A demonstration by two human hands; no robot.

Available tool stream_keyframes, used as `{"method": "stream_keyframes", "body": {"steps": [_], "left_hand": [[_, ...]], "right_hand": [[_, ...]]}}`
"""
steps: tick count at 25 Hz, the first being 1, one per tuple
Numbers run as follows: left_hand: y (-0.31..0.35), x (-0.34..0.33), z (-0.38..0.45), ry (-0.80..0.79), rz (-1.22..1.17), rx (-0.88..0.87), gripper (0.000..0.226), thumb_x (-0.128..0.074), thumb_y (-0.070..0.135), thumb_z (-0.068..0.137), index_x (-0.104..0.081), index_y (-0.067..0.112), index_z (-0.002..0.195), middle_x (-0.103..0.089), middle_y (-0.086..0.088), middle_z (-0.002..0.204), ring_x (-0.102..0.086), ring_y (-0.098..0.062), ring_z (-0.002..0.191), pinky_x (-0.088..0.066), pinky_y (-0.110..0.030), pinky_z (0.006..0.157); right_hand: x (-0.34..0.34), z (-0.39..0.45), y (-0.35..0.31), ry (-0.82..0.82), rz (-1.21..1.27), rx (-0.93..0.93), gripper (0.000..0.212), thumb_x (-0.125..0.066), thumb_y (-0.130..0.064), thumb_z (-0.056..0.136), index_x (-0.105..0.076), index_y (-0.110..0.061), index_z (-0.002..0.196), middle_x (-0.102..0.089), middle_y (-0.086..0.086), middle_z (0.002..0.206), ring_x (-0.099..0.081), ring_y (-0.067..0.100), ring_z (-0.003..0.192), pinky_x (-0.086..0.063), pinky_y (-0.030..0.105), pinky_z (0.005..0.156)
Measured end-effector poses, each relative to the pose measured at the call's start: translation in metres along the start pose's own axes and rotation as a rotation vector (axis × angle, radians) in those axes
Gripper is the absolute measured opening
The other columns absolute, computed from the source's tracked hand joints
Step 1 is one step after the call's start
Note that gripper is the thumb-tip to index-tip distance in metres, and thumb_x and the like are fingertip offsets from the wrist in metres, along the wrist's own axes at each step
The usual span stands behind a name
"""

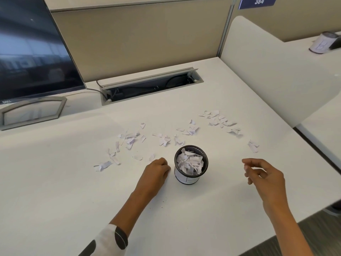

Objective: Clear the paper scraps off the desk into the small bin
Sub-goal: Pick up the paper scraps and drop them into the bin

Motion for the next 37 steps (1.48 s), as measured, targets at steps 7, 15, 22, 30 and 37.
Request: {"method": "stream_keyframes", "body": {"steps": [7,15,22,30,37], "left_hand": [[0.021,0.054,0.002,0.426,-0.412,0.16,0.01,-0.069,0.011,0.08,-0.073,0.017,0.087,-0.069,0.005,0.087,-0.062,-0.008,0.07,-0.041,-0.009,0.062],[0.067,0.051,0.008,0.253,-0.446,-0.01,0.021,-0.069,0.019,0.08,-0.068,0.024,0.101,-0.071,0.006,0.091,-0.062,-0.009,0.08,-0.05,-0.025,0.077],[0.055,0.06,-0.002,0.321,-0.522,0.056,0.028,-0.052,0.01,0.089,-0.06,0.026,0.11,-0.065,0.013,0.099,-0.06,-0.005,0.093,-0.048,-0.019,0.081],[-0.028,0.092,-0.036,0.382,-0.514,0.247,0.051,-0.035,-0.011,0.078,-0.051,0.024,0.112,-0.06,0.002,0.112,-0.057,-0.003,0.1,-0.047,-0.021,0.082],[-0.087,0.093,-0.04,0.269,-0.186,0.399,0.039,-0.054,-0.002,0.085,-0.053,0.011,0.121,-0.055,-0.013,0.119,-0.053,-0.03,0.11,-0.044,-0.042,0.092]], "right_hand": [[-0.036,-0.004,-0.009,-0.301,0.017,0.039,0.047,-0.08,-0.01,0.069,-0.063,-0.04,0.102,-0.069,-0.007,0.099,-0.065,0.007,0.086,-0.054,0.018,0.069],[-0.108,-0.019,-0.03,-0.607,-0.108,0.237,0.116,-0.091,-0.043,0.038,-0.031,-0.04,0.138,-0.047,-0.025,0.132,-0.044,-0.014,0.119,-0.038,0.003,0.092],[-0.12,-0.023,-0.039,-0.5,-0.119,0.281,0.095,-0.09,-0.031,0.047,-0.041,-0.034,0.128,-0.054,-0.02,0.119,-0.053,-0.006,0.109,-0.037,-0.005,0.082],[-0.155,-0.054,-0.067,-0.65,-0.067,0.369,0.088,-0.085,-0.033,0.046,-0.041,-0.044,0.121,-0.053,-0.029,0.117,-0.048,-0.019,0.109,-0.037,0.0,0.089],[-0.205,-0.083,-0.06,-0.857,-0.109,0.394,0.098,-0.084,-0.02,0.053,-0.034,-0.031,0.136,-0.049,-0.015,0.13,-0.045,-0.005,0.117,-0.036,0.005,0.096]]}}
Point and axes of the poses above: each hand's wrist, its own z-axis towards the middle knuckle, its own x-axis out of the back of the hand, y = z × x, the point moved 4 cm from there along z, towards the middle knuckle
